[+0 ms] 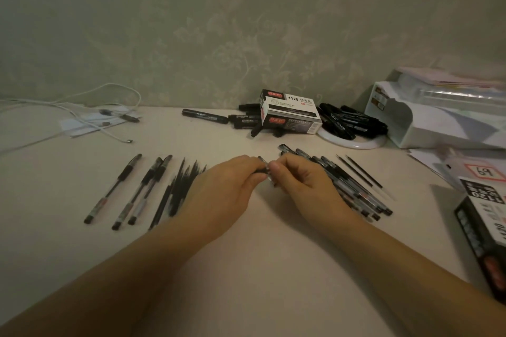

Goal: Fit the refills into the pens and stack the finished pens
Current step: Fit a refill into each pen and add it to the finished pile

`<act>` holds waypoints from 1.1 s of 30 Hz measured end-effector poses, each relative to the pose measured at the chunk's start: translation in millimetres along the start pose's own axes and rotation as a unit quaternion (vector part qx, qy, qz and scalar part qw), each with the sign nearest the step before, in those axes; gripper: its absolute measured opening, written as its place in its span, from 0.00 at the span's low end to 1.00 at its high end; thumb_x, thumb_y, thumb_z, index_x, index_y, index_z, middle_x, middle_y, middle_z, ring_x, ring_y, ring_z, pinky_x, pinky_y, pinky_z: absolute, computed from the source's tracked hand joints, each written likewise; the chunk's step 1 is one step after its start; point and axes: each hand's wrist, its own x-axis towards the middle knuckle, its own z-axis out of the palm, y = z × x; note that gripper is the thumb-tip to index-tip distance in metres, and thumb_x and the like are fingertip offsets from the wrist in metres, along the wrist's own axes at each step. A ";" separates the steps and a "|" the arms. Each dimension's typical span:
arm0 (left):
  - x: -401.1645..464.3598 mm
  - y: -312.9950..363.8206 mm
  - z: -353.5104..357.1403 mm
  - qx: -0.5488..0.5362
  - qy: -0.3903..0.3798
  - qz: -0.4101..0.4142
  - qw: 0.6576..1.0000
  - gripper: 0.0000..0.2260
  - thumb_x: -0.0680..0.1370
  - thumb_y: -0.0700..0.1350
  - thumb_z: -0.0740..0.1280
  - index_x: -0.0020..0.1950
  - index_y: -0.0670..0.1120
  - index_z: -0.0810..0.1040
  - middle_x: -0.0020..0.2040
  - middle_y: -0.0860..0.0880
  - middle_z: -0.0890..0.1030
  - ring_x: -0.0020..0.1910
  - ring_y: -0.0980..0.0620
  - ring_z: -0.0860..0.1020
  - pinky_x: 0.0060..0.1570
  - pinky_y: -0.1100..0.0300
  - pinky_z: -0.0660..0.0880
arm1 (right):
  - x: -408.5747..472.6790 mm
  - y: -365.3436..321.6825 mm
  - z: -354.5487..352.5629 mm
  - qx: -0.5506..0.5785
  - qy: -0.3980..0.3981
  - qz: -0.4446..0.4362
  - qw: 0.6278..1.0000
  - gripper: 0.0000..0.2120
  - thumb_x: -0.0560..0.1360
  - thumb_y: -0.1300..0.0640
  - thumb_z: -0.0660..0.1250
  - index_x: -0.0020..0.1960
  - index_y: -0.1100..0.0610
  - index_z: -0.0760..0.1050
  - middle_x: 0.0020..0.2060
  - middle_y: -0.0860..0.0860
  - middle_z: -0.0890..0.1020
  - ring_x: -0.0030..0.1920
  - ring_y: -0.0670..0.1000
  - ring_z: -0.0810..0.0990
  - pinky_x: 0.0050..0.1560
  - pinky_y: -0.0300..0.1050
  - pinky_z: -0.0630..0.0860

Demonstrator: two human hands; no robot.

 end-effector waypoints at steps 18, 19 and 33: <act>-4.4 -6.2 -2.7 -0.021 -0.043 -0.050 0.998 0.09 0.81 0.55 0.56 0.53 0.56 0.74 0.36 0.58 0.75 0.37 0.59 0.74 0.36 0.59 0.72 | -0.7 0.8 2.1 0.028 0.020 0.000 0.999 0.07 0.77 0.45 0.66 0.49 0.46 0.81 0.39 0.46 0.83 0.42 0.45 0.81 0.44 0.36 0.76; -4.6 -5.6 -2.3 -0.017 -0.044 -0.046 0.998 0.08 0.82 0.55 0.56 0.54 0.57 0.73 0.35 0.58 0.74 0.36 0.60 0.74 0.35 0.61 0.71 | -0.4 1.3 2.8 0.022 0.022 0.002 1.000 0.08 0.76 0.44 0.66 0.47 0.46 0.81 0.37 0.46 0.82 0.40 0.44 0.80 0.42 0.35 0.75; -3.4 -1.9 -1.3 -0.062 -0.036 -0.038 0.997 0.02 0.82 0.52 0.58 0.54 0.59 0.68 0.39 0.56 0.74 0.33 0.59 0.72 0.32 0.65 0.66 | 0.9 5.1 3.8 0.030 0.018 0.019 0.999 0.06 0.77 0.45 0.66 0.46 0.45 0.80 0.38 0.48 0.83 0.38 0.44 0.80 0.41 0.39 0.74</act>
